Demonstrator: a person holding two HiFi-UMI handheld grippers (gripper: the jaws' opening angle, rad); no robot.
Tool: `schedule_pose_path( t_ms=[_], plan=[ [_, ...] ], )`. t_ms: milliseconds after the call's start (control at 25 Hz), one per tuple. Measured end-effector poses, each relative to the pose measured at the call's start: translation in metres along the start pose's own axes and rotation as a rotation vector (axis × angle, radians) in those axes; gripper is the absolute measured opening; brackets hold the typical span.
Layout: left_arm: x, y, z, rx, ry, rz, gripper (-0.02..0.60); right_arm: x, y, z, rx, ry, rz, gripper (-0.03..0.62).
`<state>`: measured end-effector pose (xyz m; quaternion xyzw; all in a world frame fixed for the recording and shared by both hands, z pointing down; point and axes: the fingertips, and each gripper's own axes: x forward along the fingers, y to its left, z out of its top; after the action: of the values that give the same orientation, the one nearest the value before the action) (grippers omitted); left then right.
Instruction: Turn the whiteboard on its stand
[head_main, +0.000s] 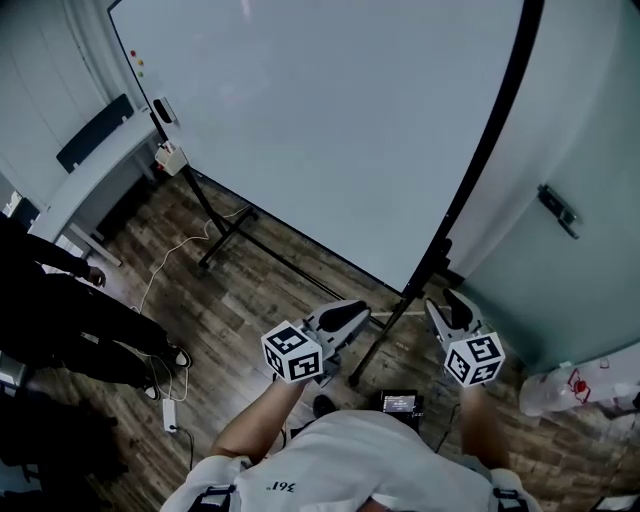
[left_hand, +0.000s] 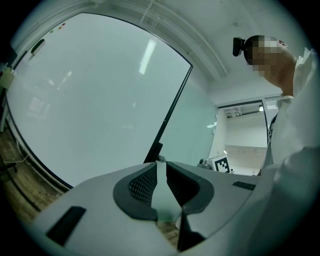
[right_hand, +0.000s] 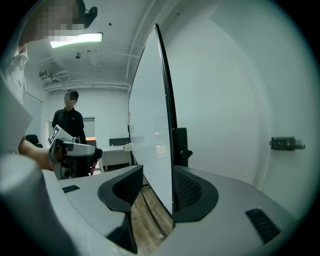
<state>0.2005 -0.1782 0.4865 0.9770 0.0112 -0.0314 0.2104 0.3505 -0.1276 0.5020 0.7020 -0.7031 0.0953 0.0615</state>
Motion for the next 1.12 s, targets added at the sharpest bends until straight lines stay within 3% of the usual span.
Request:
schedule_pose_path(
  t_ms=[320,800,1120],
  plan=[
    [0.030,-0.005,0.009,0.020,-0.023,0.037,0.048,0.031,-0.043,0.015,-0.075,0.004,0.023,0.279],
    [0.030,-0.009,0.019,0.052,-0.033,0.102,0.048,0.086,-0.039,0.019,-0.102,0.025,0.142,0.284],
    [0.020,-0.006,0.020,0.045,-0.046,0.142,0.048,0.091,-0.037,0.018,-0.123,0.041,0.154,0.274]
  ],
)
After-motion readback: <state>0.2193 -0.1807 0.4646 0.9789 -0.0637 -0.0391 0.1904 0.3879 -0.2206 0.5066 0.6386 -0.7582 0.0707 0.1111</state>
